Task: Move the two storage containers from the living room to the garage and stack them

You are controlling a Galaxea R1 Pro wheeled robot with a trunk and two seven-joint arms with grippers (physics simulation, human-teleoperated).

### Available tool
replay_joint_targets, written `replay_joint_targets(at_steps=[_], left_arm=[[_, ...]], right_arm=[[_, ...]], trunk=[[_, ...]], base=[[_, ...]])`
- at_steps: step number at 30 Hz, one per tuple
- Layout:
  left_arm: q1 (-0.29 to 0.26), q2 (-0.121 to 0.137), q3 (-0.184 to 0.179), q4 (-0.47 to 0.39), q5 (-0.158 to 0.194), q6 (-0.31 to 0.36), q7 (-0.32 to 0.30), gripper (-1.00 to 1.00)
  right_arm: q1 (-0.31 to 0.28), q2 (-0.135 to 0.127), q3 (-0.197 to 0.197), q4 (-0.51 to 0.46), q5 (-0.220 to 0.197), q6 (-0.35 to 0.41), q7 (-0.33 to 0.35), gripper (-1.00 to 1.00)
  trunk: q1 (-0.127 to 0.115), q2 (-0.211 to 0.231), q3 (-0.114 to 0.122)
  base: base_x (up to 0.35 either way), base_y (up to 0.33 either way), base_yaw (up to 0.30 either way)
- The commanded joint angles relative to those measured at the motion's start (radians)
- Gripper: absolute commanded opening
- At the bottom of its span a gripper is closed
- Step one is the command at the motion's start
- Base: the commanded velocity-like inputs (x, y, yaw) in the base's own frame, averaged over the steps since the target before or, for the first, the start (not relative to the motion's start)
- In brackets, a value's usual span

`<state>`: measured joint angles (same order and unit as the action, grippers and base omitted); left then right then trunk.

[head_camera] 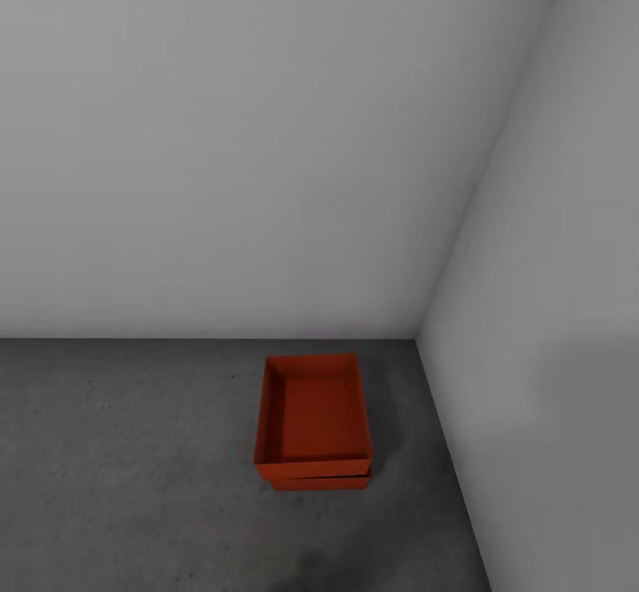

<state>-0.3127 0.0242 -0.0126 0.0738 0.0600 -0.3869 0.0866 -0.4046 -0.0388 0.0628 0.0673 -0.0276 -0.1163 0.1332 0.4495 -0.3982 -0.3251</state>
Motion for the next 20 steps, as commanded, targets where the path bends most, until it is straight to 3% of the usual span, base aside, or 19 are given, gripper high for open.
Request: replay_joint_targets(at_steps=[1, 5, 11, 20], left_arm=[[-0.002, 0.0, -0.002, 0.004, 0.006, -0.007, -0.001, 1.0], [-0.002, -0.003, -0.003, 0.004, 0.006, -0.007, -0.001, 1.0], [-0.002, -0.035, -0.002, 0.004, 0.005, -0.007, 0.002, 1.0], [-0.002, -0.048, -0.001, 0.004, 0.006, -0.007, 0.001, 1.0]], right_arm=[[-0.002, 0.0, 0.006, 0.005, -0.003, -0.008, 0.003, 1.0], [-0.002, 0.0, 0.006, 0.005, -0.003, -0.008, 0.003, 1.0], [-0.002, 0.0, 0.006, 0.005, -0.003, -0.008, 0.003, 1.0], [-0.002, -0.001, 0.006, 0.005, -0.003, -0.008, 0.003, 1.0]], trunk=[[0.001, -0.002, -0.002], [0.001, -0.002, -0.002], [0.001, -0.002, -0.002], [0.001, -0.002, -0.002]], base=[[0.0, 0.0, 0.0], [0.0, 0.0, 0.0], [0.0, 0.0, 0.0], [0.0, 0.0, 0.0]])
